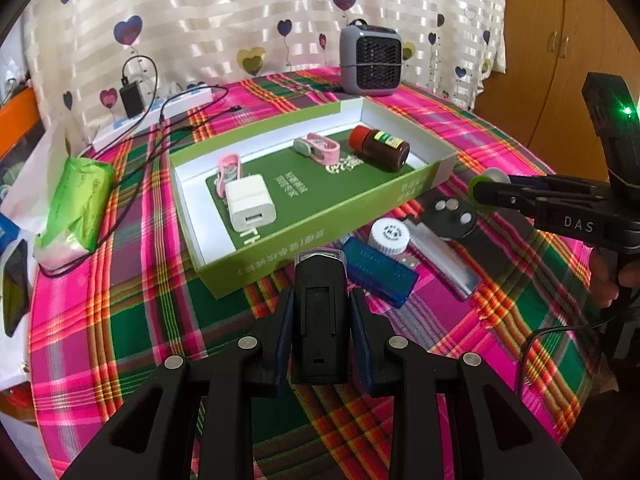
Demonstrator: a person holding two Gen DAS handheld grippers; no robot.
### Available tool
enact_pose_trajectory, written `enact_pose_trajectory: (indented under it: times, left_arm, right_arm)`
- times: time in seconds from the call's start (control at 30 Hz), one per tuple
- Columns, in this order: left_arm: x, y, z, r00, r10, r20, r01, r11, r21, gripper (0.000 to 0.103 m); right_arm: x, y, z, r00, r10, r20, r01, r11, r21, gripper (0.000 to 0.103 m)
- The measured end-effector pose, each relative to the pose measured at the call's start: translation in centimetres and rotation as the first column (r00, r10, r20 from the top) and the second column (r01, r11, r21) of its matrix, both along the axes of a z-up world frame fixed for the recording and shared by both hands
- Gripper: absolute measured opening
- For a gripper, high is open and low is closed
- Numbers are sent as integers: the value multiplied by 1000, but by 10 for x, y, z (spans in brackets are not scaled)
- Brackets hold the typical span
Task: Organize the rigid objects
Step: 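Carry the power bank and the green spool over the green box with both tools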
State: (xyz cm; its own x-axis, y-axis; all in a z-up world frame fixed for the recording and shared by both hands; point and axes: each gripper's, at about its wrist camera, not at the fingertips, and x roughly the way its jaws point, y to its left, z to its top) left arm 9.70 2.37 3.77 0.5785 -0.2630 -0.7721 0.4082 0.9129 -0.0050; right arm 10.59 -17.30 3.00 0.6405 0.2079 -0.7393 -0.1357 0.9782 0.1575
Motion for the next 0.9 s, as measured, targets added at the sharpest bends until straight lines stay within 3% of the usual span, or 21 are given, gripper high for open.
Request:
enact_pose_trajectory:
  times: [0.43,0.9]
  left_arm:
    - [25,-6,26,1000,8,19,-8,1000,-21,26]
    - [82,-12,30,999,41,-7,-41,997,-61,26]
  right_arm:
    - [17,-1,28,999,19,41,-20,1000,17,35]
    - [72,19,44,993,80,82,-81,997,4,35]
